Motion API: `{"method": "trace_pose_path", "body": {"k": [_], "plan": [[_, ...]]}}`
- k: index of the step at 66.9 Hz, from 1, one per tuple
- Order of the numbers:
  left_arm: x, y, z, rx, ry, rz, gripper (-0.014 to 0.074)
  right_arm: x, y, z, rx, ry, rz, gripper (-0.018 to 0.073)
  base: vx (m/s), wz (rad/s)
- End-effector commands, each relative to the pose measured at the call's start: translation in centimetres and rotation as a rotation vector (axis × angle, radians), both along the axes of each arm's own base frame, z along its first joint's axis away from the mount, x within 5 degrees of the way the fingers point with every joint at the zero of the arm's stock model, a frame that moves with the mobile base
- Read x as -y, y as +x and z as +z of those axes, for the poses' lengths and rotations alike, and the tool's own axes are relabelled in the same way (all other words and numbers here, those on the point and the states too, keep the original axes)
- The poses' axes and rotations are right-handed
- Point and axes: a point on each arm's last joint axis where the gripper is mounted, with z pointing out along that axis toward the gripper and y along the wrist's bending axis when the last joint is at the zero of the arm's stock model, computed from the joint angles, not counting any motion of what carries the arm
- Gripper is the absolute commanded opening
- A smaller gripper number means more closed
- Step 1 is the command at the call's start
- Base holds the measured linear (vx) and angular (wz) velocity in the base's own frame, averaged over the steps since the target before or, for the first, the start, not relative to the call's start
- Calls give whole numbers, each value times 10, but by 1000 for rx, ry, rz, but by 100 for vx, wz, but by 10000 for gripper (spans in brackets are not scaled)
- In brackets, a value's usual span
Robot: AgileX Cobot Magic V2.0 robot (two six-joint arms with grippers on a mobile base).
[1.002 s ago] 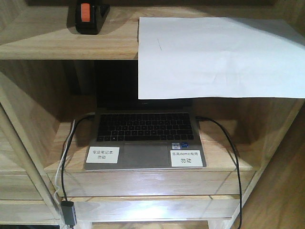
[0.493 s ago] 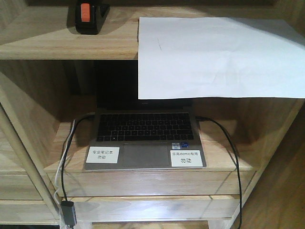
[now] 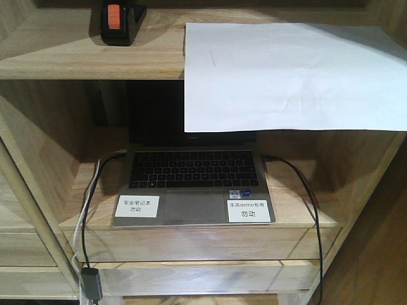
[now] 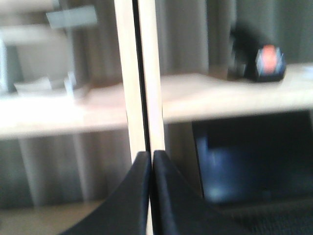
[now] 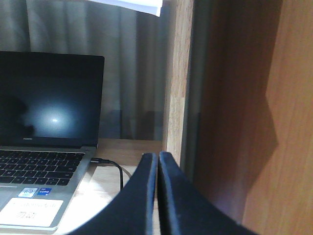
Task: Grab stapler and paper to desk for stapling
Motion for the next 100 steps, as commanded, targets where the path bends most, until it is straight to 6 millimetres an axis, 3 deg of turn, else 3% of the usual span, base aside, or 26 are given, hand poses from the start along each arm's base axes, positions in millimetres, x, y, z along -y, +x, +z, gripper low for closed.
{"method": "trace_pose_path", "body": {"k": [1, 20, 30, 52, 61, 87, 100], "plan": [[1, 3, 15, 66, -13, -6, -6, 0, -2, 6, 86, -9, 3, -9, 0, 0], [1, 3, 18, 99, -16, -7, 1, 0, -2, 6, 87, -9, 3, -9, 0, 0], [1, 3, 19, 106, -23, -8, 54, 0, -2, 6, 87, -9, 3, -9, 0, 0], [1, 3, 20, 125, -25, -8, 382, 0, -2, 6, 87, -9, 3, -9, 0, 0], [1, 3, 20, 124, -25, -8, 472, 0, -2, 6, 83, -9, 3, -9, 0, 0], [2, 3, 17, 83, -41, -21, 477, 0, -2, 6, 83, -9, 3, -9, 0, 0], [8, 4, 22, 128, -45, -117, 477, 0, -2, 6, 83, -9, 3, -9, 0, 0]]}}
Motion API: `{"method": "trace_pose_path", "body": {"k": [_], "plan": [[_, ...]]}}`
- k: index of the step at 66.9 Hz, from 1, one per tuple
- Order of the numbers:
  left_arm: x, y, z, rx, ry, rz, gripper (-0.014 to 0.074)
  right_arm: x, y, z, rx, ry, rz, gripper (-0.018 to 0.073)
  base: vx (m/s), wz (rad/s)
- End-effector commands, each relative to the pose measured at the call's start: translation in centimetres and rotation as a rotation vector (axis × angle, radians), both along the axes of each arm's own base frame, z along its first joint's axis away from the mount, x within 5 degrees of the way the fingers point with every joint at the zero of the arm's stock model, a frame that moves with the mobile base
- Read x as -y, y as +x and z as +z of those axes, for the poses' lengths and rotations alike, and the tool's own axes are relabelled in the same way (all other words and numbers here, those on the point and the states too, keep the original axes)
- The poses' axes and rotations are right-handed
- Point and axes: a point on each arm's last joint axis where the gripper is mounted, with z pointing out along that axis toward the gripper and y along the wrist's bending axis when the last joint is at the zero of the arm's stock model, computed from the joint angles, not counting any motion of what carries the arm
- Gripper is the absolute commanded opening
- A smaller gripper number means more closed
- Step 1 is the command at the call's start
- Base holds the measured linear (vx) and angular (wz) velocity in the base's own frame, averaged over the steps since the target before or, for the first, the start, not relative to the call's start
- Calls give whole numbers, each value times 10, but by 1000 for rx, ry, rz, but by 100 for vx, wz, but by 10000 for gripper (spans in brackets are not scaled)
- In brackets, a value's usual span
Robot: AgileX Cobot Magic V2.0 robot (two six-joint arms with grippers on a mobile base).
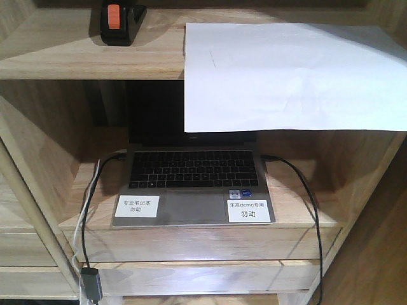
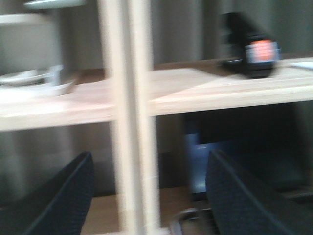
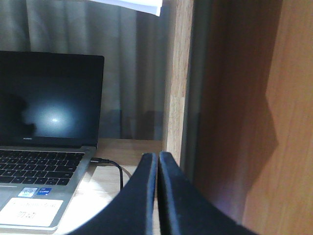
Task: Grab stapler and paper to desk for stapling
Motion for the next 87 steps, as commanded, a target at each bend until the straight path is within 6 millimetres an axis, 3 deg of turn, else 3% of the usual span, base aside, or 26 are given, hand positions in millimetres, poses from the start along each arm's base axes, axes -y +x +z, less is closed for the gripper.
{"method": "trace_pose_path", "body": {"k": [1, 9, 19, 62, 73, 87], "plan": [[4, 1, 20, 117, -29, -54, 477, 0, -2, 6, 83, -9, 3, -9, 0, 0], [10, 7, 30, 105, -1, -116, 477, 0, -2, 6, 83, -9, 3, -9, 0, 0], [20, 22, 58, 76, 2, -180, 477, 0, -2, 6, 83, -9, 3, -9, 0, 0], [88, 145, 164, -28, -21, -311, 477, 0, -2, 6, 83, -9, 3, -9, 0, 0], [106, 185, 177, -112, 4, -315, 477, 0, -2, 6, 83, -9, 3, -9, 0, 0], [122, 219, 187, -193, 21, -320, 477, 0, -2, 6, 83, -9, 3, -9, 0, 0]]}}
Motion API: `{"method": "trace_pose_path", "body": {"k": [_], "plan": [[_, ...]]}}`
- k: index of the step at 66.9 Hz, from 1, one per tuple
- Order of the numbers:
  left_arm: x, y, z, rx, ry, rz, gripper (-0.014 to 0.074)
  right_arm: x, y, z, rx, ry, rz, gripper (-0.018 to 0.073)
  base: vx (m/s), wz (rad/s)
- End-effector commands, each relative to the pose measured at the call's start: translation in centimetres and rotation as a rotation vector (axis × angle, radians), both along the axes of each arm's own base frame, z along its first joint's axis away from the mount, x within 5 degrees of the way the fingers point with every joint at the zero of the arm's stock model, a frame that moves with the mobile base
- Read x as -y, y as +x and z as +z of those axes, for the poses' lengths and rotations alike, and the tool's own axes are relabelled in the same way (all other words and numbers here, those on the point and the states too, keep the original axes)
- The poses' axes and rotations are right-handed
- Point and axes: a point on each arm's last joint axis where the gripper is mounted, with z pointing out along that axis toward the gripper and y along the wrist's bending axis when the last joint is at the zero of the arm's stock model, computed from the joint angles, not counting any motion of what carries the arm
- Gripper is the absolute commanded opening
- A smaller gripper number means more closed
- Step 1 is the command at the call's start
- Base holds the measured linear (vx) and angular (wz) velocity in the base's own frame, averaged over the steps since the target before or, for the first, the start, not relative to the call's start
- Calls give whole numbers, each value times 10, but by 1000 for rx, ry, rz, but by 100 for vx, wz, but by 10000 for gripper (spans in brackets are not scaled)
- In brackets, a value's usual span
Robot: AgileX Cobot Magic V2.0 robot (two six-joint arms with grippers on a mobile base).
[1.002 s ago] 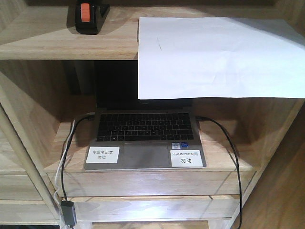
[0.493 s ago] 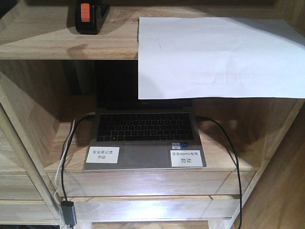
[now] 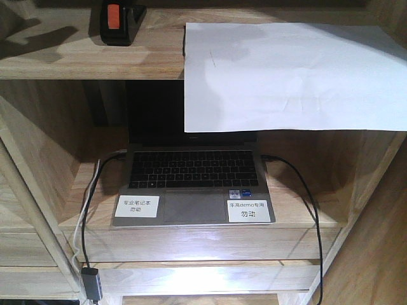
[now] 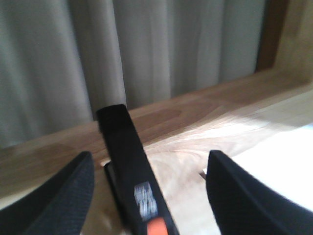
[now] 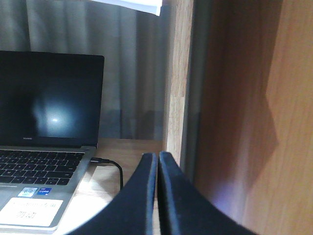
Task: Grab stapler and paper to desk for stapling
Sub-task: 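Lift the stapler with the left gripper and pull it off the shelf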
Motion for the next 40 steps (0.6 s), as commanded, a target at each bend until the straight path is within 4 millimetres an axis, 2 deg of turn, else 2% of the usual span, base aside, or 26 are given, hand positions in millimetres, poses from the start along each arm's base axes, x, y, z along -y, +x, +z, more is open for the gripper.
{"method": "trace_pose_path", "body": {"k": [1, 14, 40], "plan": [[1, -2, 26, 71, -50, -8, 477, 0, -2, 6, 84, -9, 3, -9, 0, 0], [11, 19, 21, 1, -45, -4, 477, 0, -2, 6, 84, -9, 3, -9, 0, 0], [19, 50, -6, -79, -26, 61, 477, 0, -2, 6, 84, -9, 3, -9, 0, 0]]}}
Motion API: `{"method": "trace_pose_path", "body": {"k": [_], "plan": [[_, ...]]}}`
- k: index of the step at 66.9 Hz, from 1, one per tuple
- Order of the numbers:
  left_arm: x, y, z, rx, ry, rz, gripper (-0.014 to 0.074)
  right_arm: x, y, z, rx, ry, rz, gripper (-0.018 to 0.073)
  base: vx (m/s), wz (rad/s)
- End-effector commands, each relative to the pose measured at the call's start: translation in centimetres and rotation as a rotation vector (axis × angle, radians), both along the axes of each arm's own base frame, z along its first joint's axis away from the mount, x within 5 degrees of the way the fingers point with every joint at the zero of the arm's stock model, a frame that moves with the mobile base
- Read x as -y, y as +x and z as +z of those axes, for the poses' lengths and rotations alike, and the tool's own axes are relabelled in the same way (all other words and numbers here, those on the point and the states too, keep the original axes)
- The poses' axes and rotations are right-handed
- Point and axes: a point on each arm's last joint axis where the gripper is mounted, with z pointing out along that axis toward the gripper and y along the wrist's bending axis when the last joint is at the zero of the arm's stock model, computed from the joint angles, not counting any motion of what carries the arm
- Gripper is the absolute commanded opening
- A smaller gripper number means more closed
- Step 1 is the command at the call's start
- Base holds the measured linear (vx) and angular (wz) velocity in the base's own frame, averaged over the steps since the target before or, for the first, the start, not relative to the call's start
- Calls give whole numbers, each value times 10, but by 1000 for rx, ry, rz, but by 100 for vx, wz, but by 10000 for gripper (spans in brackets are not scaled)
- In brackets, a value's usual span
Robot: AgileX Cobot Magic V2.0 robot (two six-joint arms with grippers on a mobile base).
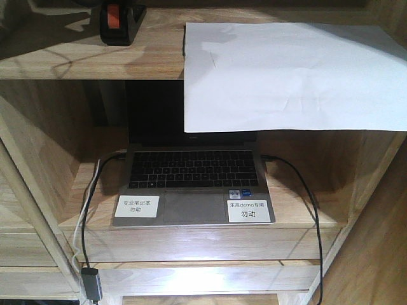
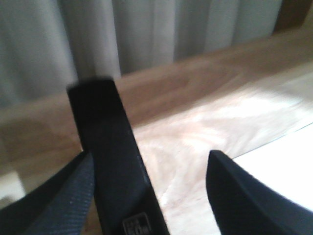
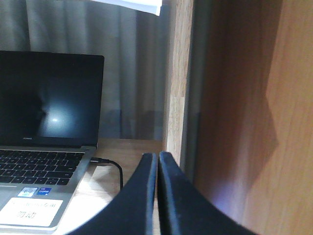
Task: Grab stapler and paper to desk for stapling
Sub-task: 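Lift the stapler with the left gripper and pull it off the shelf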
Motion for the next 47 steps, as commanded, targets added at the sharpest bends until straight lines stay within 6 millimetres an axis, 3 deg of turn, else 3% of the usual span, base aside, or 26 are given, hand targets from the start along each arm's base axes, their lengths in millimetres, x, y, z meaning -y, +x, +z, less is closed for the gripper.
{"method": "trace_pose_path", "body": {"k": [1, 30, 39, 47], "plan": [[-6, -10, 26, 104, -65, 32, 477, 0, -2, 6, 84, -9, 3, -9, 0, 0], [-2, 0, 12, 30, -102, 75, 451, 0, -2, 6, 84, -9, 3, -9, 0, 0], [-2, 1, 12, 31, -106, 78, 329, 0, -2, 6, 84, -9, 3, -9, 0, 0], [-3, 0, 13, 46, -85, 74, 144, 0, -2, 6, 84, -9, 3, -9, 0, 0]]}}
